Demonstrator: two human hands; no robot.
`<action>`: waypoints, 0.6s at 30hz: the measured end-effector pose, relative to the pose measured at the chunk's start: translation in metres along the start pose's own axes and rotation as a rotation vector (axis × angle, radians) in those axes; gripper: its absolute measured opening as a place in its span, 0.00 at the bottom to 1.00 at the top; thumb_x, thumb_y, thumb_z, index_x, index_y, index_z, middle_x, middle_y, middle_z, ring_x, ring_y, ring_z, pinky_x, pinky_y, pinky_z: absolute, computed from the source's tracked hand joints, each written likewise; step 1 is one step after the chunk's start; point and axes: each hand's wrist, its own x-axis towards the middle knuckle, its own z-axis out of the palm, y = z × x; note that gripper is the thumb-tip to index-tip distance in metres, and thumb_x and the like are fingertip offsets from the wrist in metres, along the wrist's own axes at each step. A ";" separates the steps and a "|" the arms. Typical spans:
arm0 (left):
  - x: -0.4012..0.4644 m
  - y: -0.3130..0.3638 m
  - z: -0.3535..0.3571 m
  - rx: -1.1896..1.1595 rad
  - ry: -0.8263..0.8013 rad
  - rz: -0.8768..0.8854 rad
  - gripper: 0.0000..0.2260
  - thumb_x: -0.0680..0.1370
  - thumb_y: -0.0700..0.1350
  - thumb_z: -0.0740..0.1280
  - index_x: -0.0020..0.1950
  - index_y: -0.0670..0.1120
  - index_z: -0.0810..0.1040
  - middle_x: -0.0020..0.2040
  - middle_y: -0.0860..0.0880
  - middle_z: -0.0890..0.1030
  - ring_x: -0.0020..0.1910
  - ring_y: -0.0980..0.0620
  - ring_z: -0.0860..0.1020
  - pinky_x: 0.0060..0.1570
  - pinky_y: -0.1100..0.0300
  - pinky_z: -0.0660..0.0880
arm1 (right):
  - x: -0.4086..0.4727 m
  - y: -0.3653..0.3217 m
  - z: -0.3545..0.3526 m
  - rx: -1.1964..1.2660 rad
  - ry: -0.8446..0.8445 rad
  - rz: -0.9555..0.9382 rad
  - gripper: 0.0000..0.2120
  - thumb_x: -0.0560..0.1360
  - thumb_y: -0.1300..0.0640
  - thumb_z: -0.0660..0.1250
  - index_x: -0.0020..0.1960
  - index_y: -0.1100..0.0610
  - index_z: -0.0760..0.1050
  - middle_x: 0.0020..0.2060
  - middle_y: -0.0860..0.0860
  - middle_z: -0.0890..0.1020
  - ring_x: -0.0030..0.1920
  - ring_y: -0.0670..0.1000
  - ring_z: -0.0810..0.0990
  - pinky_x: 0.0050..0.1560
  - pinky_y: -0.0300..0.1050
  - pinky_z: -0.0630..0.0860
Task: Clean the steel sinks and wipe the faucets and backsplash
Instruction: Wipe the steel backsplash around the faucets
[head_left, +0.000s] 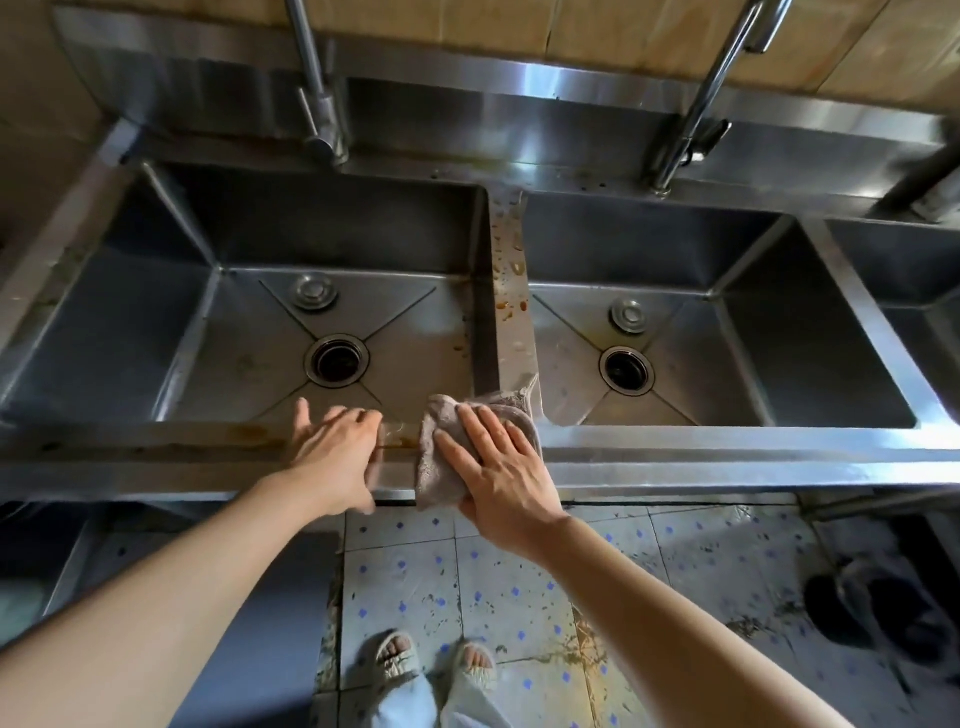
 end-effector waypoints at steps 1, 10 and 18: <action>-0.001 -0.005 0.001 0.001 0.004 -0.028 0.43 0.63 0.58 0.76 0.72 0.51 0.60 0.70 0.52 0.69 0.70 0.50 0.64 0.72 0.40 0.48 | -0.004 0.005 -0.001 0.003 -0.003 -0.013 0.36 0.68 0.43 0.68 0.73 0.50 0.64 0.73 0.58 0.65 0.72 0.61 0.64 0.70 0.59 0.62; -0.003 -0.004 0.006 -0.023 0.040 -0.107 0.39 0.63 0.59 0.76 0.70 0.56 0.64 0.65 0.54 0.73 0.67 0.51 0.68 0.72 0.45 0.49 | -0.070 0.097 -0.014 -0.096 0.000 0.102 0.31 0.73 0.41 0.55 0.73 0.52 0.62 0.72 0.58 0.66 0.71 0.60 0.66 0.70 0.60 0.64; -0.010 -0.018 0.008 -0.125 0.054 -0.114 0.50 0.63 0.56 0.78 0.76 0.50 0.52 0.73 0.50 0.65 0.74 0.49 0.60 0.73 0.44 0.42 | -0.027 0.040 -0.005 -0.030 0.008 -0.025 0.34 0.69 0.46 0.64 0.73 0.53 0.64 0.74 0.55 0.64 0.73 0.57 0.63 0.72 0.55 0.60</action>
